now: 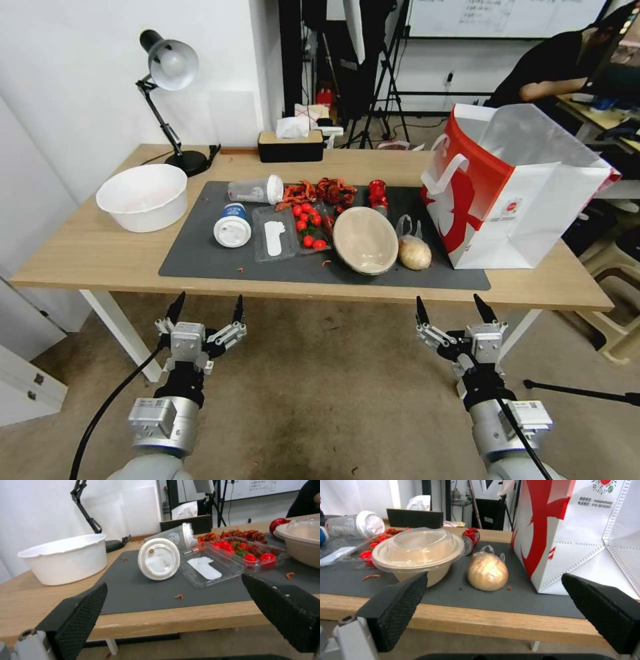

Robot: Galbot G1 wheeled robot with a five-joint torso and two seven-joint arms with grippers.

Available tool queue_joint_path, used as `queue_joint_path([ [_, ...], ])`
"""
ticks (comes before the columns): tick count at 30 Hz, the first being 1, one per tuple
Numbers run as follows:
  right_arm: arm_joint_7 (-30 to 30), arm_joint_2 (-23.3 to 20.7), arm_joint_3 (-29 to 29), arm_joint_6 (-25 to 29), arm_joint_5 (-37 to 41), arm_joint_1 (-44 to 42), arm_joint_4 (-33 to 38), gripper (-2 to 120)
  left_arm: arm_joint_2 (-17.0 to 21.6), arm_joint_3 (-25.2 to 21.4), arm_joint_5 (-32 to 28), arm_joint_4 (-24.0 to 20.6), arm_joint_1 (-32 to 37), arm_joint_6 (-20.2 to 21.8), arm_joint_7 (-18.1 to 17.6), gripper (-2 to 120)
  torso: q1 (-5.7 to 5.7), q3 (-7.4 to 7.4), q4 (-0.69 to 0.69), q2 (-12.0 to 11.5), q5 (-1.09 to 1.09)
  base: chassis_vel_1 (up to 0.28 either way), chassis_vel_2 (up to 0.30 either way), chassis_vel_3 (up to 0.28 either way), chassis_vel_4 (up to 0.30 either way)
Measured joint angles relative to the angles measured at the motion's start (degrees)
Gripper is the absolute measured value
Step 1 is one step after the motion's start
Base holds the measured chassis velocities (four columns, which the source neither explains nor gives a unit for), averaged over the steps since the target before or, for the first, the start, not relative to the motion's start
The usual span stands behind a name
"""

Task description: Pick up the trash from the table and place it into the takeout bag.

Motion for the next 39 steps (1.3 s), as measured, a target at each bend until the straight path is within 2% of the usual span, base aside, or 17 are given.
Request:
queue_joint_path([
  [23, 0.0, 0.0, 0.0, 0.0, 0.0, 0.0, 0.0, 100, 0.0, 0.0, 0.0, 0.0, 0.0, 0.0, 0.0, 100, 0.00, 0.00, 0.00, 0.0, 0.00, 0.000, 0.000, 0.000, 0.000],
  [27, 1.0, -0.3, 1.1, -3.4, 3.6, 3.8, -1.0, 100, 0.0, 0.0, -0.3, 0.1, -0.2, 0.0, 0.0, 100, -0.01, 0.00, -0.01, 0.0, 0.00, 0.000, 0.000, 0.000, 0.000],
  [30, 2.6, -0.8, 3.1, -8.5, 9.6, 10.2, -2.9, 100, -0.1, 1.2, -4.8, 1.9, -3.1, 1.1, -0.2, 100, 0.01, 0.01, 0.04, 0.0, 0.00, 0.000, 0.000, 0.000, 0.000],
  [32, 2.3, -1.0, 3.3, -8.4, 10.5, 10.8, -3.5, 100, -0.1, 1.5, -6.1, 2.3, -3.9, 1.4, -0.3, 100, 0.02, 0.01, 0.02, 0.0, 0.00, 0.000, 0.000, 0.000, 0.000],
  [33, 1.7, -1.6, 3.5, -7.4, 11.9, 11.3, -4.8, 100, -0.2, 2.5, -10.0, 3.8, -6.4, 2.4, -0.5, 100, 0.02, 0.01, 0.00, 0.0, 0.02, 0.000, 0.000, 0.000, 0.000],
  [35, 1.4, -1.9, 3.5, -6.2, 12.8, 11.6, -5.6, 100, -0.4, 3.5, -13.8, 5.2, -8.8, 3.3, -0.8, 100, 0.01, 0.00, 0.00, 0.0, -0.01, 0.000, 0.000, 0.000, 0.000],
  [39, 0.8, -2.1, 3.3, -4.9, 14.0, 11.8, -6.2, 100, 0.1, 3.8, -17.2, 8.0, -10.9, 1.8, 0.2, 100, 0.02, 0.01, -0.02, 0.0, -0.01, 0.000, 0.000, 0.000, 0.000],
])
